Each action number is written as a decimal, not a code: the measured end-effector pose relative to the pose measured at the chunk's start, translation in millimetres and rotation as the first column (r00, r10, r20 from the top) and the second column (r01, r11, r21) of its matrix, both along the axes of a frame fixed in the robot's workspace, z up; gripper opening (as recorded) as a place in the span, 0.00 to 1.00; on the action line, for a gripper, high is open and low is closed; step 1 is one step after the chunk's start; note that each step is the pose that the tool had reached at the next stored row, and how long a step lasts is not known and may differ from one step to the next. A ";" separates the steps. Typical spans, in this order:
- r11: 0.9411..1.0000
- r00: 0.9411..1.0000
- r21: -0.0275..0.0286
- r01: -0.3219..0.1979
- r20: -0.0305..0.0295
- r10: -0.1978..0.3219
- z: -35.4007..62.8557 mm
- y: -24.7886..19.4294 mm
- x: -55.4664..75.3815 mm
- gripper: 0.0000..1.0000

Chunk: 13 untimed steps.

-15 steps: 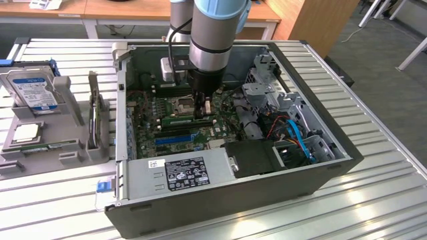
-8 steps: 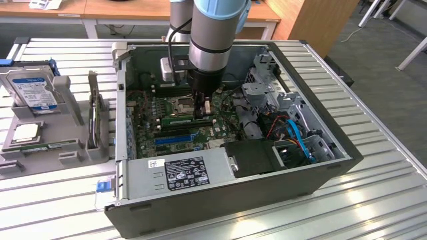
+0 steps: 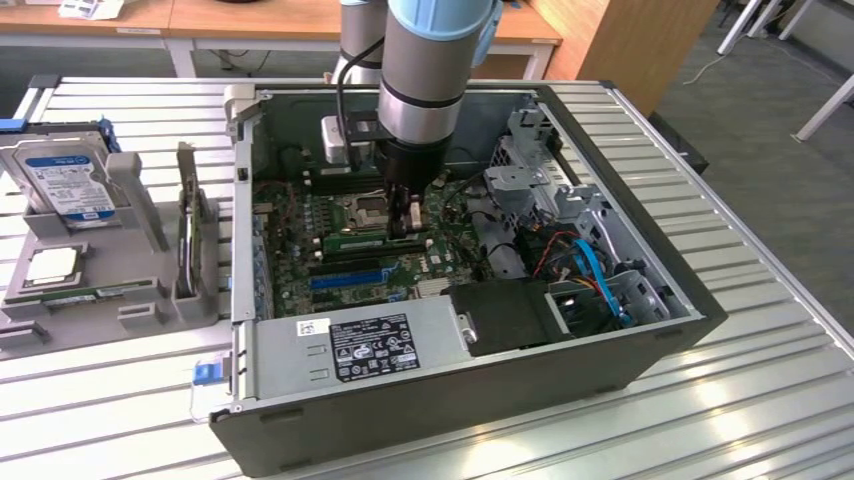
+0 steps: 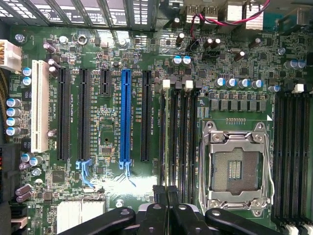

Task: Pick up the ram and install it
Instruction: 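Insert the ram into the slot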

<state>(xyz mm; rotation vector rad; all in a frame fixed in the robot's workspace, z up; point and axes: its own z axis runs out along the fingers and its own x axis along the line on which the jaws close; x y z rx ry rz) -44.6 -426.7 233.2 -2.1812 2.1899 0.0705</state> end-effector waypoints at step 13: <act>1.000 1.000 0.000 0.000 0.000 0.000 -1.7 0.0 0.0 0.11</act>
